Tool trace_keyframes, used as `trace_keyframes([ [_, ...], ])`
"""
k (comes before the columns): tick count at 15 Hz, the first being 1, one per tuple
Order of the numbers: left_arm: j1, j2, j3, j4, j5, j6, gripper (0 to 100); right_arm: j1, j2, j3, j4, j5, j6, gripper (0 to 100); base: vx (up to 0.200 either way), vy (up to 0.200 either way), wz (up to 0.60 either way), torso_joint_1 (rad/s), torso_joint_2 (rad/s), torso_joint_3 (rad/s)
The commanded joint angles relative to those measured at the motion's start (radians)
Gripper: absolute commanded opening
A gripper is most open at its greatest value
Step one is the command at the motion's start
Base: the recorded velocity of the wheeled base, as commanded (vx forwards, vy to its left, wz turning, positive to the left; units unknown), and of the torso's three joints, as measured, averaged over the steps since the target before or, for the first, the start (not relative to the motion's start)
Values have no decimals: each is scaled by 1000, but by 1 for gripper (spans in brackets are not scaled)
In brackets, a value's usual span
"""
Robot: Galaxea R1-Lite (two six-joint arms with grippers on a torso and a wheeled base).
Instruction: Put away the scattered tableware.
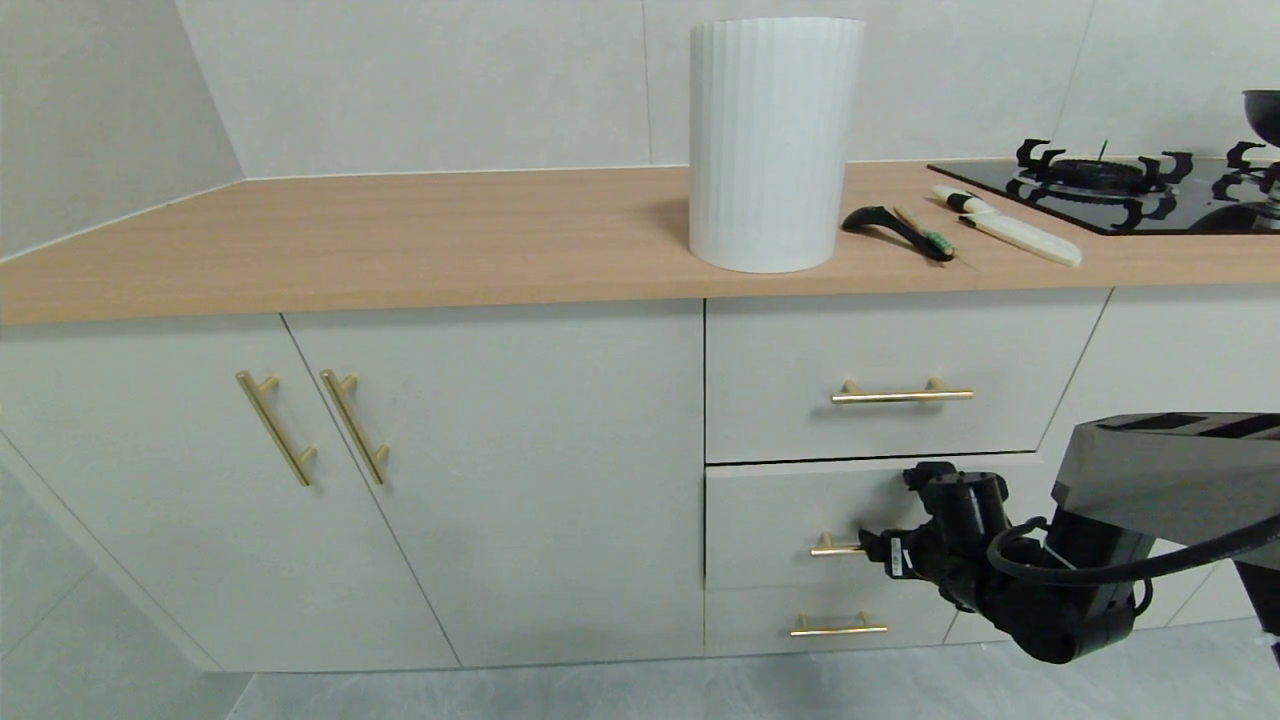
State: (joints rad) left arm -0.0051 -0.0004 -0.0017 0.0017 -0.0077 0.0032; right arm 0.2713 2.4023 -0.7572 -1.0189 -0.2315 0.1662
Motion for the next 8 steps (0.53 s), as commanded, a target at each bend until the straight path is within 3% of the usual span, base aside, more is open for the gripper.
trace_keyframes([
  [1, 1, 0, 0, 0, 0, 0, 100, 0, -14, 7, 14, 0, -1, 100, 0, 0, 0, 0, 0, 0],
  [5, -1, 0, 0, 0, 0, 0, 100, 0, -71, 33, 89, 26, -2, 100, 0, 0, 0, 0, 0, 0],
  [8, -1, 0, 0, 0, 0, 0, 100, 8, -215, 67, 234, 77, -5, 100, 0, 0, 0, 0, 0, 0],
])
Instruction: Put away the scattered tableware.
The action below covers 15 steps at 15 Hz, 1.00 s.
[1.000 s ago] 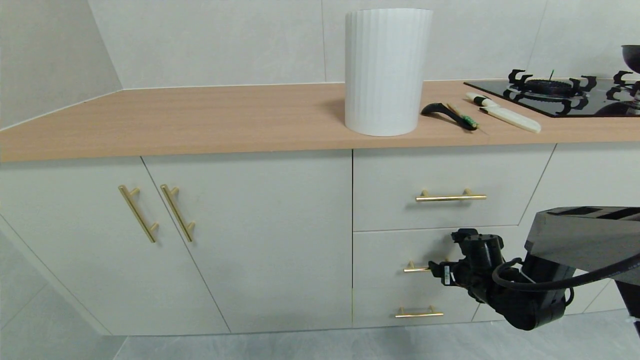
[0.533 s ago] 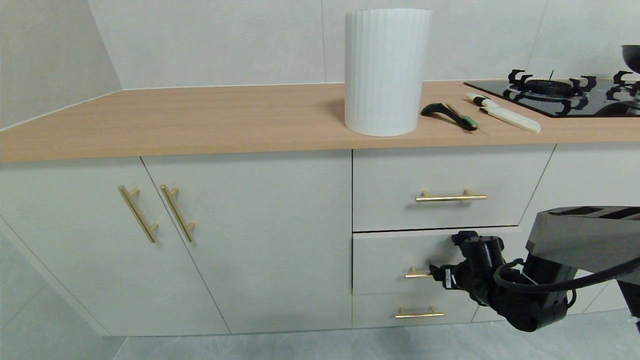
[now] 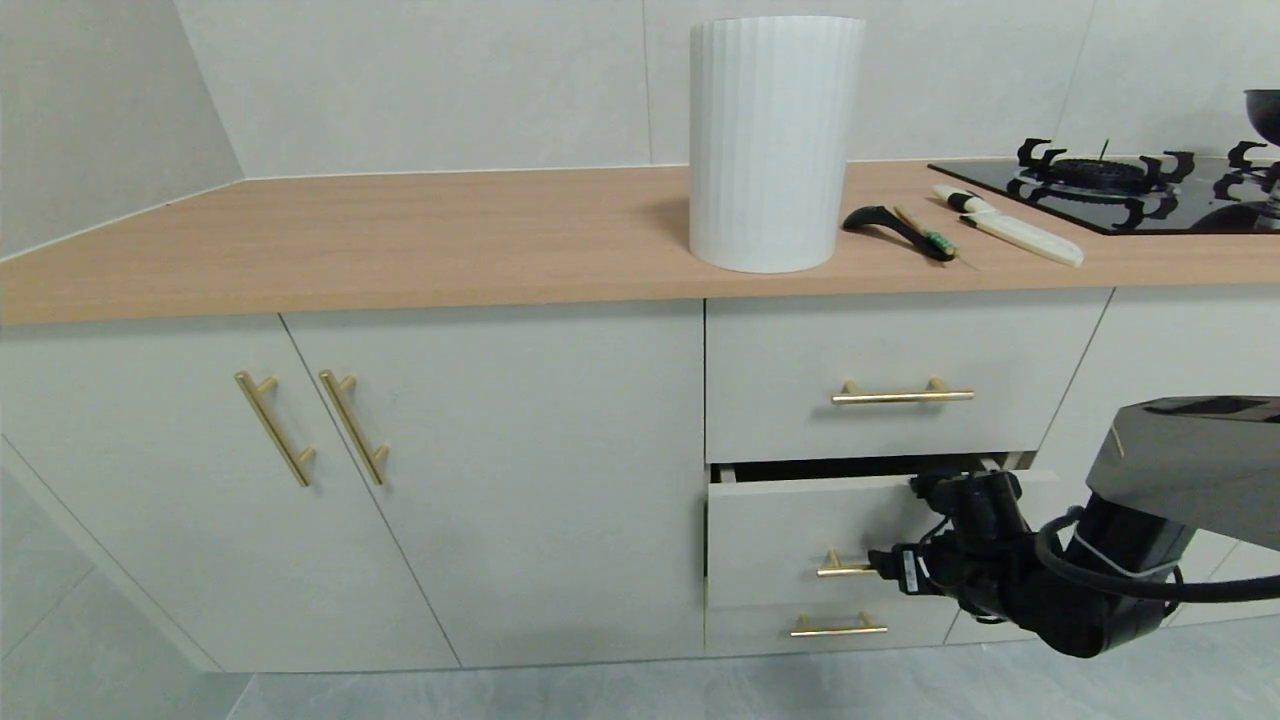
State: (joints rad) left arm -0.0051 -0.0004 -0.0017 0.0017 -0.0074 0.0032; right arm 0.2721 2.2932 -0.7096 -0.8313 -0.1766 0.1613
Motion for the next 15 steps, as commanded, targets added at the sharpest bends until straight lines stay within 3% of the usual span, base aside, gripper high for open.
trace_keyframes([
  [1, 1, 0, 0, 0, 0, 0, 100, 10, -153, 22, 101, 39, 0, 100, 0, 0, 0, 0, 0, 0],
  [3, -1, 0, 0, 0, 0, 0, 100, 27, -314, 22, 299, 91, 0, 100, 0, 0, 0, 0, 0, 0],
  [5, -1, 0, 0, 0, 0, 0, 100, 50, -436, 21, 388, 114, 0, 100, 0, 0, 0, 0, 0, 0],
  [9, 1, 0, 0, 0, 0, 0, 100, 94, -561, 33, 391, 106, 0, 100, 0, 0, 0, 0, 0, 0],
  [12, 1, 0, 0, 0, 0, 0, 100, 104, -531, 32, 380, 106, 3, 100, 0, 0, 0, 0, 0, 0],
  [15, 1, 0, 0, 0, 0, 0, 100, 104, -405, 36, 236, 91, 3, 100, 0, 0, 0, 0, 0, 0],
])
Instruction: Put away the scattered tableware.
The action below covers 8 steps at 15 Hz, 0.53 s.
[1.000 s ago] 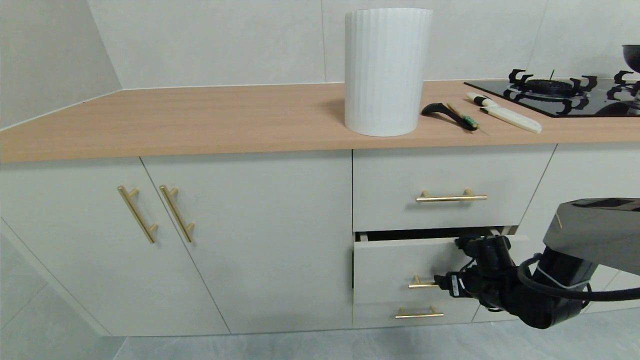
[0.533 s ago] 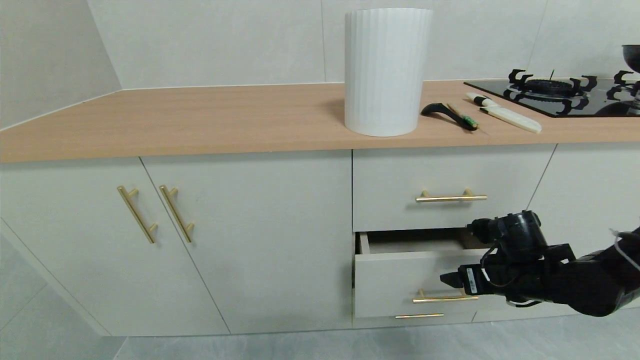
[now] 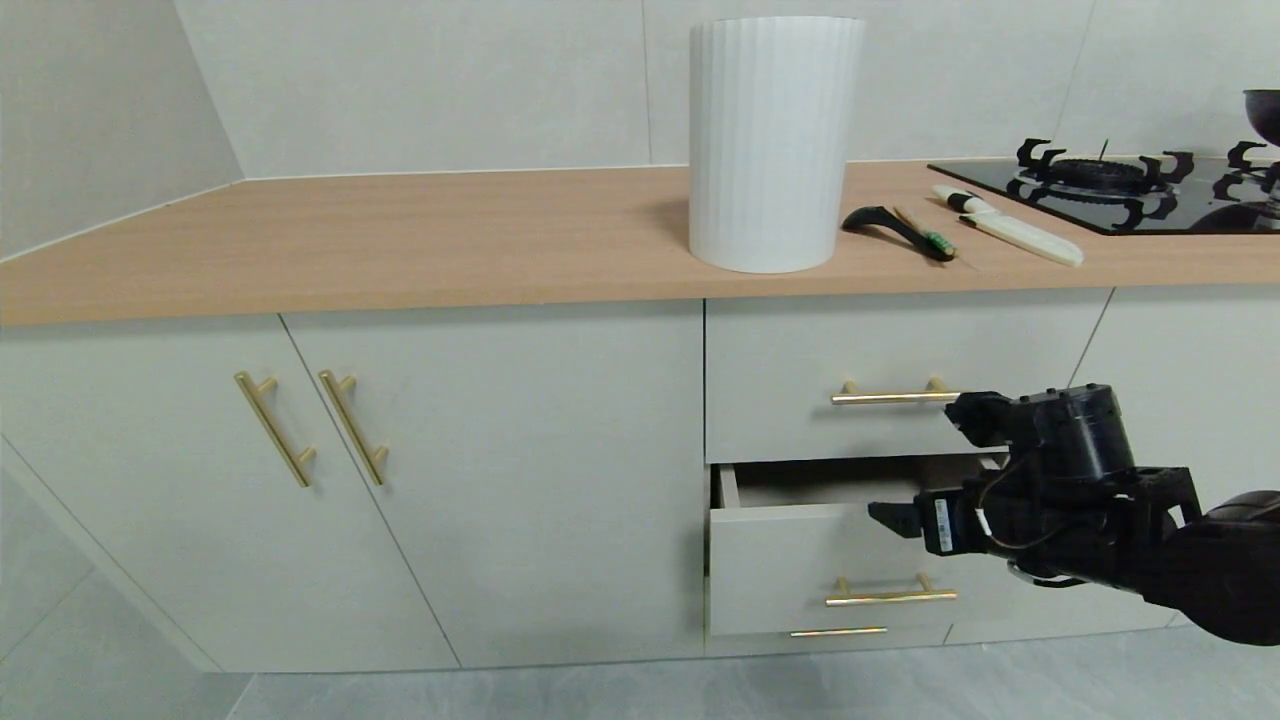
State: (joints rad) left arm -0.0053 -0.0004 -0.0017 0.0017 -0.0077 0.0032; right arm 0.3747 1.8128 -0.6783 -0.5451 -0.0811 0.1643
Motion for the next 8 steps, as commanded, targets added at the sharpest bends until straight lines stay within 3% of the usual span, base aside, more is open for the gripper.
trace_keyframes([
  [1, -1, 0, 0, 0, 0, 0, 100, 1, 123, 6, -119, -28, 3, 100, 0, 0, 0, 0, 0, 0],
  [4, 1, 0, 0, 0, 0, 0, 100, -3, 238, 8, -312, -109, 4, 100, 0, 0, 0, 0, 0, 0],
  [8, 1, 0, 0, 0, 0, 0, 100, -19, 293, 0, -401, -112, 4, 100, 0, 0, 0, 0, 0, 0],
])
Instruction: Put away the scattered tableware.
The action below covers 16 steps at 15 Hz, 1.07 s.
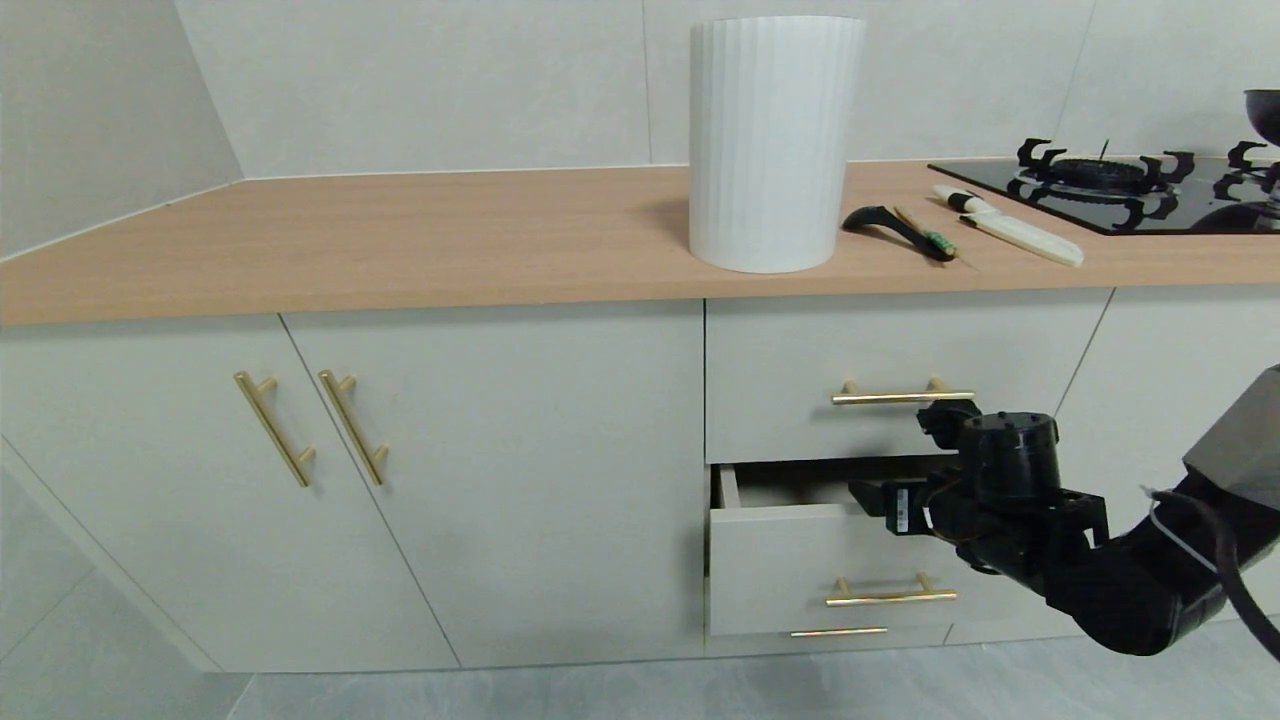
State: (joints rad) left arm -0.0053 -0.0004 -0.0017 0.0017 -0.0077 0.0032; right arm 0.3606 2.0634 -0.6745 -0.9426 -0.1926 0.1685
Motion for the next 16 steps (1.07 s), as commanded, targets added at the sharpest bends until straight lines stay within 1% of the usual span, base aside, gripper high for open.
trace_keyframes([
  [1, -1, 0, 0, 0, 0, 0, 100, -6, 50, -7, -10, -2, 0, 100, 0, 0, 0, 0, 0, 0],
  [7, 1, 0, 0, 0, 0, 0, 100, -6, 72, -5, -39, -16, -3, 100, 0, 0, 0, 0, 0, 0],
  [14, -1, 0, 0, 0, 0, 0, 100, -5, 58, 7, -27, -16, -6, 100, 0, 0, 0, 0, 0, 0],
  [16, 1, 0, 0, 0, 0, 0, 100, -3, 37, 15, 10, -15, -6, 100, 0, 0, 0, 0, 0, 0],
])
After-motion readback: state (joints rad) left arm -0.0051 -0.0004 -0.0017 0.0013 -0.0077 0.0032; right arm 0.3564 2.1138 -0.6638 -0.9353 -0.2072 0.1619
